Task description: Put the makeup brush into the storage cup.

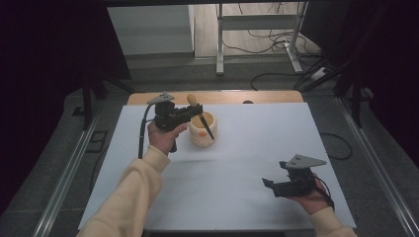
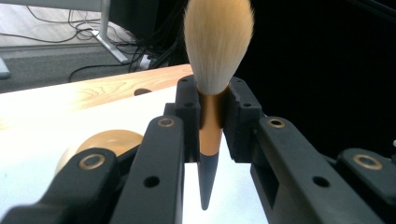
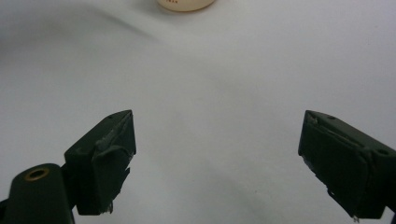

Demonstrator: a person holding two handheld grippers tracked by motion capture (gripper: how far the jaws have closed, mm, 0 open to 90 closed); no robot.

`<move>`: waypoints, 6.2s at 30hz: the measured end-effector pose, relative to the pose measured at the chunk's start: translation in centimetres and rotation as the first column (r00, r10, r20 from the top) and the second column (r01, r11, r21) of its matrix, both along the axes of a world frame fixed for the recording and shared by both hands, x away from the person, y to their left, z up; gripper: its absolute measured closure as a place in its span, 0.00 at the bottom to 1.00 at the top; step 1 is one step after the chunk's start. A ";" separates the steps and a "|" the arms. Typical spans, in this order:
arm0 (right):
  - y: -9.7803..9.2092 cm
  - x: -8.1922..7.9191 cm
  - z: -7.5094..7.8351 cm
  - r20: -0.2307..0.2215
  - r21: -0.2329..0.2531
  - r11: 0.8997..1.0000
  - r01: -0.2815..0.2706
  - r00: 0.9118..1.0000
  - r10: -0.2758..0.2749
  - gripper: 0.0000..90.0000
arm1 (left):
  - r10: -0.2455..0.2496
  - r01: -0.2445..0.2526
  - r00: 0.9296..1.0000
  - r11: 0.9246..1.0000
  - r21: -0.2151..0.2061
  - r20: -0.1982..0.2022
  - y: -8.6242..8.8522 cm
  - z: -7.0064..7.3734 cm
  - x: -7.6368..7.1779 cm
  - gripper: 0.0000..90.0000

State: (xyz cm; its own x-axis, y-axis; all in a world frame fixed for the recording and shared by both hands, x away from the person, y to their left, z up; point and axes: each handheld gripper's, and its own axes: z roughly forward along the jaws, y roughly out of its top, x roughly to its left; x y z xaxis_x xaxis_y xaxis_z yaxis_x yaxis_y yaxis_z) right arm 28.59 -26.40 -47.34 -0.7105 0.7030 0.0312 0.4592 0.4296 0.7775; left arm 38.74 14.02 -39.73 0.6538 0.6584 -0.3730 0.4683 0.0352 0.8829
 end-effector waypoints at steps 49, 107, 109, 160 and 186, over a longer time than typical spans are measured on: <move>-0.1 0.1 -0.2 -0.012 -0.016 1.000 0.001 1.000 -0.001 0.12 | 0.077 -0.077 0.997 0.997 -0.004 0.004 1.8 2.0 3.3 0.87; 0.1 0.0 -0.5 -0.016 -0.033 0.999 -0.005 1.000 0.004 0.13 | 0.116 -0.108 0.990 0.988 0.110 -0.078 1.0 -2.6 5.9 0.87; 0.1 0.1 -0.5 -0.015 -0.031 1.000 -0.004 1.000 0.003 0.13 | 0.114 -0.105 0.990 0.988 0.109 -0.079 0.9 -2.8 5.9 0.87; 0.0 0.0 -0.4 -0.019 -0.025 1.000 0.008 1.000 -0.009 0.11 | 0.059 -0.045 0.996 0.978 0.205 -0.063 4.6 -2.5 -0.9 0.13; 0.3 -0.1 -0.5 -0.024 -0.038 0.999 0.013 1.000 -0.014 0.10 | 0.065 -0.040 0.995 0.959 0.282 -0.080 7.8 -6.8 -8.3 0.15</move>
